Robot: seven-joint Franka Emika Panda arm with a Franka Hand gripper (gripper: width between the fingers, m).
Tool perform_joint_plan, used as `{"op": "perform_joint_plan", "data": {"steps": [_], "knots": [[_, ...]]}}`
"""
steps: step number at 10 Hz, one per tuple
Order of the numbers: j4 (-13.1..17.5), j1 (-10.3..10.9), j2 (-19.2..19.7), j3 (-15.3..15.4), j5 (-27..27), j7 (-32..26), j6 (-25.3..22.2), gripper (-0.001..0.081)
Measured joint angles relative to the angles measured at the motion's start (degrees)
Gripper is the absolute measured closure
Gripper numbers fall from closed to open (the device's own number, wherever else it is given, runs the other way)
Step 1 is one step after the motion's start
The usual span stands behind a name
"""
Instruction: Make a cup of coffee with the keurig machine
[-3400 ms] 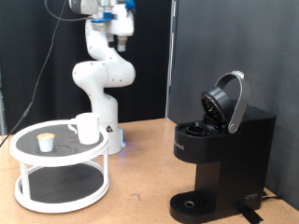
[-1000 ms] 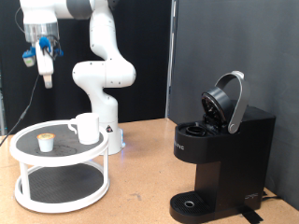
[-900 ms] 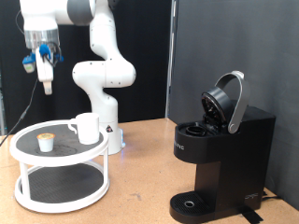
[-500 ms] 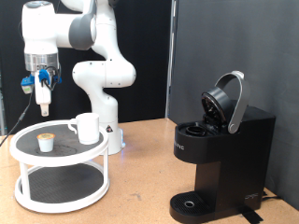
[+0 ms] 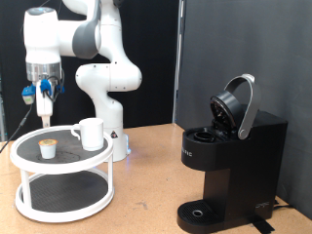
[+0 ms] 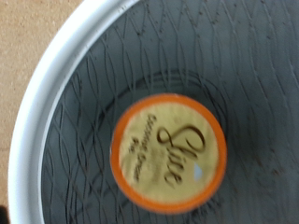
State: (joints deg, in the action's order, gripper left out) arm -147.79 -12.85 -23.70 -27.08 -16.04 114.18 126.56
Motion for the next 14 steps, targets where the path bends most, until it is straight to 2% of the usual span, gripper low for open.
{"op": "perform_joint_plan", "data": {"steps": [4, 8, 14], "knots": [[-1.7, -0.2, 5.8, -0.5, -0.4, 0.5, 9.1, 0.0072], [-2.1, -0.2, 8.4, -0.6, -0.2, -0.5, 10.0, 0.0072], [-3.7, -0.2, 8.6, -0.9, 1.8, -2.7, 11.4, 0.0072]]}}
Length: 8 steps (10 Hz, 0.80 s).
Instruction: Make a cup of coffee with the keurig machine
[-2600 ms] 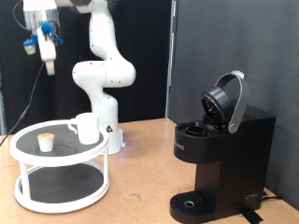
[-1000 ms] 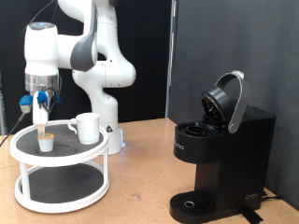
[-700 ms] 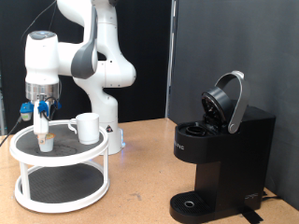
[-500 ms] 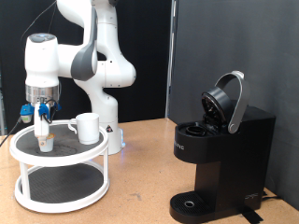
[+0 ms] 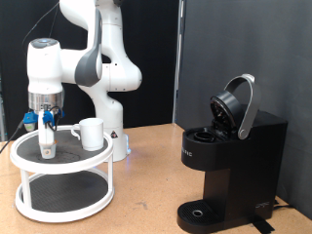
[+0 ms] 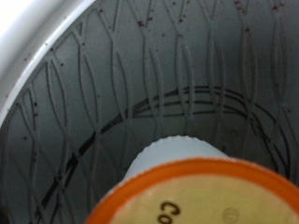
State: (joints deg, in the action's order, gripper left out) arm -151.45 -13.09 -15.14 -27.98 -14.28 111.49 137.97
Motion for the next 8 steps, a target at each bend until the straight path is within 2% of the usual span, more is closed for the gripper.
{"op": "perform_joint_plan", "data": {"steps": [1, 2, 3, 4, 5, 6, 8], "knots": [[0.0, 0.0, 0.0, 0.0, 0.3, -0.1, 0.0, 0.0072], [0.0, 0.0, 0.0, 0.0, 0.6, -0.2, 0.0, 0.0167], [0.0, 0.0, 0.0, 0.0, 0.6, -0.2, 0.0, 0.0167], [0.0, 0.0, 0.0, 0.0, 0.6, -0.2, 0.1, 0.0368], [0.0, 0.0, -0.2, -0.1, 0.6, -0.2, 0.1, 0.0368], [0.0, 0.0, -0.2, -0.1, 0.6, -0.3, 0.1, 0.0428], [0.0, 0.0, -0.5, -0.3, 0.6, -1.1, -0.1, 0.0428]]}}
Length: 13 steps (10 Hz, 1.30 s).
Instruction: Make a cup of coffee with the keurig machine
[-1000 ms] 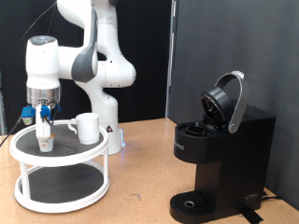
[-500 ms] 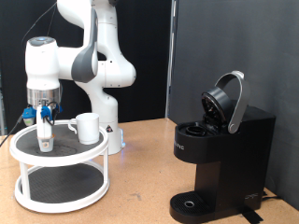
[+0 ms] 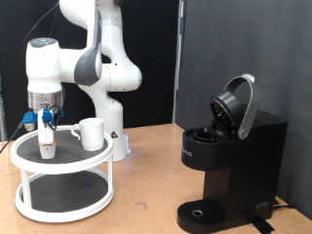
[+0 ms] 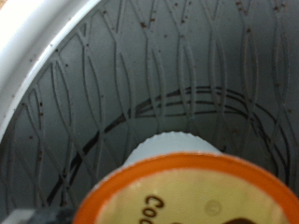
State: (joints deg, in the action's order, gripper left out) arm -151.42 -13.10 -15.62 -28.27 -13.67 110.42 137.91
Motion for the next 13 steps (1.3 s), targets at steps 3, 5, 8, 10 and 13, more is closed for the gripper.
{"op": "perform_joint_plan", "data": {"steps": [3, 5, 8, 10, 13], "knots": [[2.4, 0.0, -3.2, -0.2, 0.5, -1.3, -6.2, 0.0428], [5.1, 0.0, -5.8, -0.2, 0.7, -1.2, -11.3, 0.0428], [5.6, 0.1, -6.5, -0.2, 2.3, -1.2, -12.9, 0.0428], [7.3, 1.4, -6.5, -0.3, 11.6, -2.1, -17.3, 0.0428], [11.8, 5.2, -7.0, -0.1, 26.5, -3.7, -25.7, 0.0428]]}}
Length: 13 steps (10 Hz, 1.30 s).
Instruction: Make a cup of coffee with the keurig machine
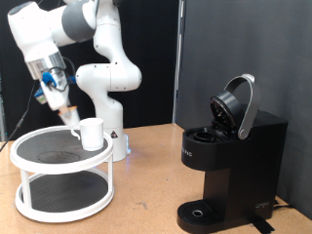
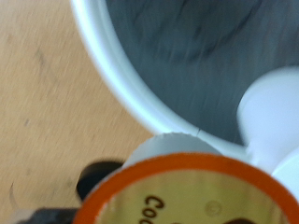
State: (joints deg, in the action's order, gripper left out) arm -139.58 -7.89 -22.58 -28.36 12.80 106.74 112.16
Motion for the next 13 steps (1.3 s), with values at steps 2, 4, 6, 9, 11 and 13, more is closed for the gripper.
{"op": "perform_joint_plan", "data": {"steps": [2, 4, 6, 9, 11, 13], "knots": [[0.1, 1.1, -0.8, 2.3, 4.0, 5.0, 1.0, 0.0428], [-0.2, 0.9, -1.1, 3.6, 4.1, 7.4, 2.1, 0.0428], [0.4, 1.9, -0.9, 2.3, 12.0, 6.4, -1.1, 0.0428], [2.9, 5.2, -0.1, 2.9, 23.2, 8.5, -4.5, 0.0428], [3.3, 6.8, -0.1, 5.0, 27.6, 10.7, -3.6, 0.0428], [3.2, 6.9, -0.1, 6.0, 27.9, 11.7, -2.7, 0.0428]]}}
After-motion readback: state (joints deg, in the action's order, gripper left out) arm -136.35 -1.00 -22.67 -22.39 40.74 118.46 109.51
